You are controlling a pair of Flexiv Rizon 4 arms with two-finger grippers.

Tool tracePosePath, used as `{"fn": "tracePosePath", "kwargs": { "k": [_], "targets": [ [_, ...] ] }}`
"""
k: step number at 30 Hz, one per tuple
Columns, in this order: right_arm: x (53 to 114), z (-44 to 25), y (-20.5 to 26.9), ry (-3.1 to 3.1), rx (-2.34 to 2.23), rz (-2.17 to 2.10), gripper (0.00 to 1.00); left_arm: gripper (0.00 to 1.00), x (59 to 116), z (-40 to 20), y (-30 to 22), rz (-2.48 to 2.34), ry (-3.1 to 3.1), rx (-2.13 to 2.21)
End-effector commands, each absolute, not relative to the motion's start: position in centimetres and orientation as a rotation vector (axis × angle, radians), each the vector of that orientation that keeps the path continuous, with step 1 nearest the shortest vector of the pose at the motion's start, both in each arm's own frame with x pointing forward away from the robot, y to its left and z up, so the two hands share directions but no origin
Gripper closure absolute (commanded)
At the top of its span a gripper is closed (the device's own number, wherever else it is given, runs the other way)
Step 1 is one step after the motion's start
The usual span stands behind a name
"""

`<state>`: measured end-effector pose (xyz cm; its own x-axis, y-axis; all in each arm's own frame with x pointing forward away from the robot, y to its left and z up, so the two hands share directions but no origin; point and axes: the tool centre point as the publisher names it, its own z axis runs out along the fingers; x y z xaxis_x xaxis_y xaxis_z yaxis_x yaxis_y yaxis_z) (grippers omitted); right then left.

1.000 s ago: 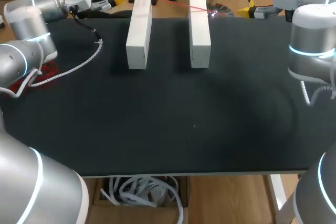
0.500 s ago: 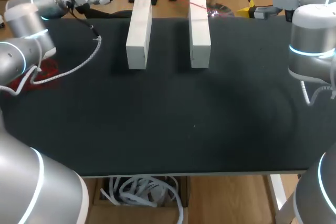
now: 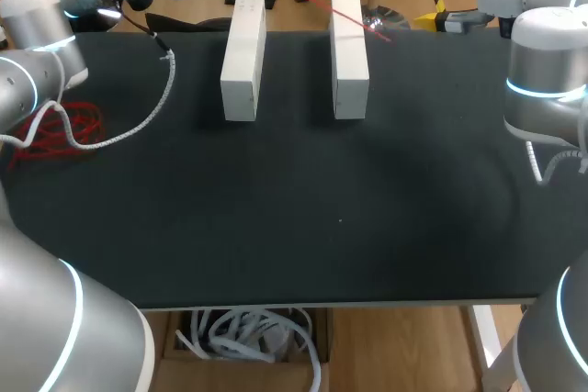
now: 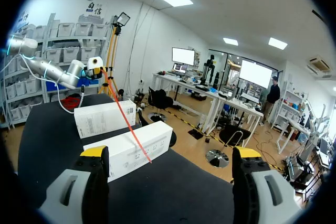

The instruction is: Grab the tape and strap the tape.

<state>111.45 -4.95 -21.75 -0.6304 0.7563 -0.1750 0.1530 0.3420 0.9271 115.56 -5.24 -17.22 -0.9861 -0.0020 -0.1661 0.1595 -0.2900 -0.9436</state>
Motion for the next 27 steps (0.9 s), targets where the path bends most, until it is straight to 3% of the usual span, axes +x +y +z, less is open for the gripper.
{"fn": "tracePosePath", "kwargs": {
  "k": [1,27],
  "targets": [
    [111.4,-21.7,-5.0,2.008,0.793,1.292,0.0,1.0,116.3,-17.5,-5.1,-2.557,1.968,0.908],
    [111.4,-21.7,-5.0,2.008,0.793,1.292,0.0,1.0,109.6,-11.0,-6.1,-2.622,1.545,0.727]
  ]
}}
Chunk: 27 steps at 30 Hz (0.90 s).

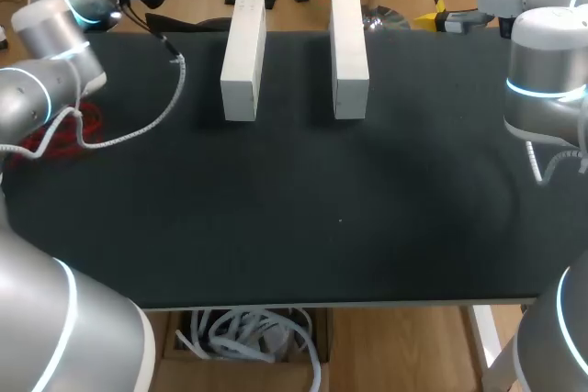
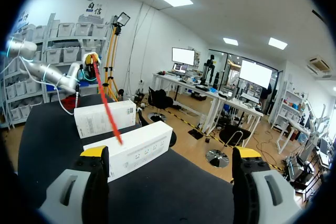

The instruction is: Grab the tape and strap the tape.

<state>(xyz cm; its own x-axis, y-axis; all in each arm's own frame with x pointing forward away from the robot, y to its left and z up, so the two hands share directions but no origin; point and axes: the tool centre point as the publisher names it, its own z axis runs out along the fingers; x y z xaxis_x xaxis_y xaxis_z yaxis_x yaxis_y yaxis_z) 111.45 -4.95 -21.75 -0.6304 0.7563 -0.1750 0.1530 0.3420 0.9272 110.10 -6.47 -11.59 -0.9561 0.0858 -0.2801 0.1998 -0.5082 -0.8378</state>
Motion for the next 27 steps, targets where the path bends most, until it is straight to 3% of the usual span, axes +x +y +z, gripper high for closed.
{"fn": "tracePosePath", "kwargs": {
  "k": [1,16,27],
  "targets": [
    [111.4,-21.7,-5.0,2.008,0.793,1.292,0.0,1.0,109.2,-10.9,-6.1,-2.608,1.505,0.732],
    [111.4,-21.7,-5.0,2.008,0.793,1.292,0.0,1.0,104.2,-10.1,-6.2,-2.537,1.494,0.646],
    [111.4,-21.7,-5.0,2.008,0.793,1.292,0.0,1.0,104.1,-9.6,-6.2,-2.496,1.378,0.673]
  ]
}}
